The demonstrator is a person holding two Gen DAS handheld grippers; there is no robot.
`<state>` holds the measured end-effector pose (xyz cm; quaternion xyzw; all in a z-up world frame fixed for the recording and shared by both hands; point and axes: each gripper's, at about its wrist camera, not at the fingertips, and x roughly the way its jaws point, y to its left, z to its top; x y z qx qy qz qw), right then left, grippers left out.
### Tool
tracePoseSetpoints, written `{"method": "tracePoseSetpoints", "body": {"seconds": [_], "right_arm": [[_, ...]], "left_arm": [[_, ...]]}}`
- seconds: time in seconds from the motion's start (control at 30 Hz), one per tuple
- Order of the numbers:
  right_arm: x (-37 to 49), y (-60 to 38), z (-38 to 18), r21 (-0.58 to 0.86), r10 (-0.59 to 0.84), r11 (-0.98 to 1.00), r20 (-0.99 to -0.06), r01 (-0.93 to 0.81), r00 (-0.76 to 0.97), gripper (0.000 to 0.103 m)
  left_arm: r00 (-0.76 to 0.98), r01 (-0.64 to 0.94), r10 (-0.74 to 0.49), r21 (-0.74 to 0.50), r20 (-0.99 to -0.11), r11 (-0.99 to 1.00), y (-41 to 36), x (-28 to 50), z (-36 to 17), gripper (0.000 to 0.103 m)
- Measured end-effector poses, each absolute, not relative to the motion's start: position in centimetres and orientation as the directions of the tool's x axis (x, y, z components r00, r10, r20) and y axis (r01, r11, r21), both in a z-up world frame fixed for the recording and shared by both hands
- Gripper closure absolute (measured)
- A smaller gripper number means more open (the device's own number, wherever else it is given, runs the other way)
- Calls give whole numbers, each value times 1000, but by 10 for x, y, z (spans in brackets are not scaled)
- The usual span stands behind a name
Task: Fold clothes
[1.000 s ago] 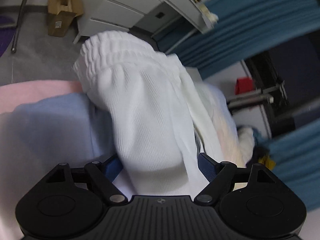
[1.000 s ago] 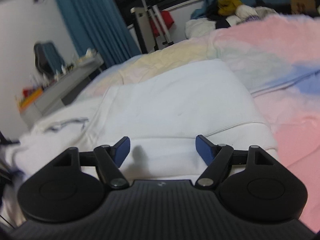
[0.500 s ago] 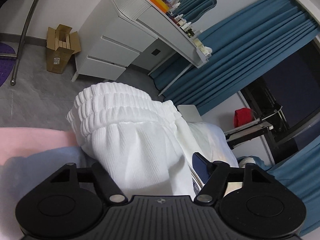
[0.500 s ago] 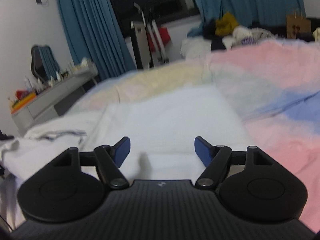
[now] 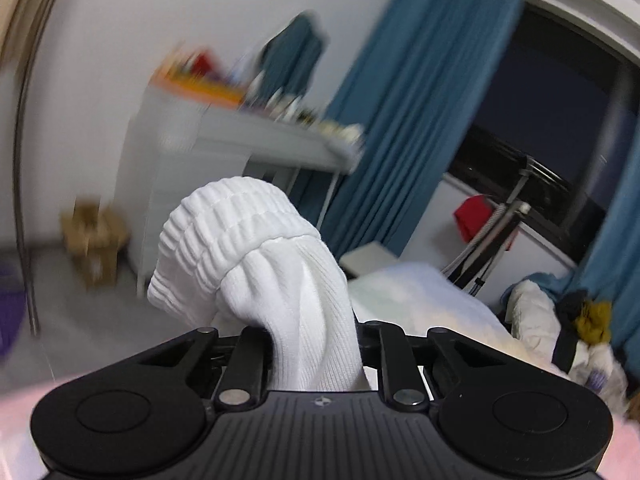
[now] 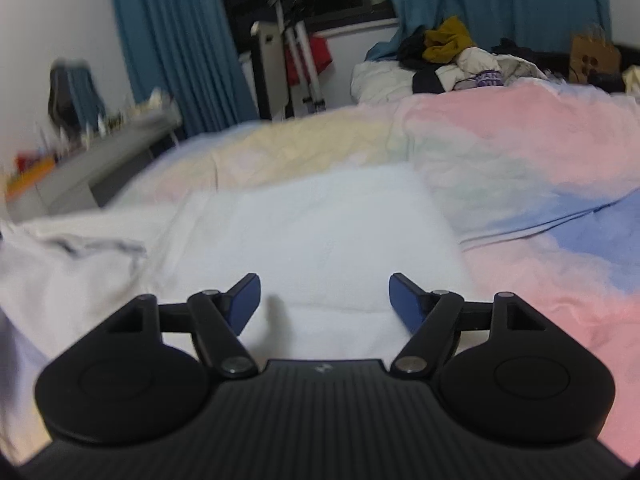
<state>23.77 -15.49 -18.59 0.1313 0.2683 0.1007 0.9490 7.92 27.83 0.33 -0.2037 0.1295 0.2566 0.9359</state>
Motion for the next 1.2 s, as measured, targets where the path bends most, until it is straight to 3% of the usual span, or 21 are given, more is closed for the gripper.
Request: {"method": "tracePoseSetpoints", "body": {"seconds": [0.17,0.4,0.57,0.67,0.8,0.9,1.03,1.1,1.17,1.2], "right_arm": [[238,-194,-174,416,230,909,-456,-23,860,30],[228,-278,-148,433,49,894,-353,117,934,28],[219,-331,-154,589,15,784,-334,196,942,28],[219,-344,-162,628,8,746,-344,224,939,28],[222,-345,-166,633,26,746,-338,206,941,28],[224,-347,-169,654,50,732,-332,191,942,28],[232,-348,-173,671,83,720,-334,176,939,28],[232,-346,-175,684,101,711,-330,163,939,28],[234,-344,-176,704,131,697,-317,140,939,28],[234,-343,-177,714,147,688,-309,127,940,28]], "left_arm": [[877,-468,433,-167,-210,868,180,101,45,85],[966,-249,243,-61,-91,967,23,131,65,84],[992,-74,84,104,-99,992,-93,148,21,83],[976,95,-42,241,-216,966,-156,153,-31,83],[924,242,-77,416,-376,877,-212,153,-95,82],[940,247,-82,493,-333,834,-222,144,-114,80],[923,291,-115,469,-367,834,-219,147,-108,66],[919,312,-135,471,-370,825,-208,138,-105,48],[922,324,-147,507,-357,799,-202,126,-104,23],[922,334,-153,531,-355,779,-185,119,-104,21]]}}
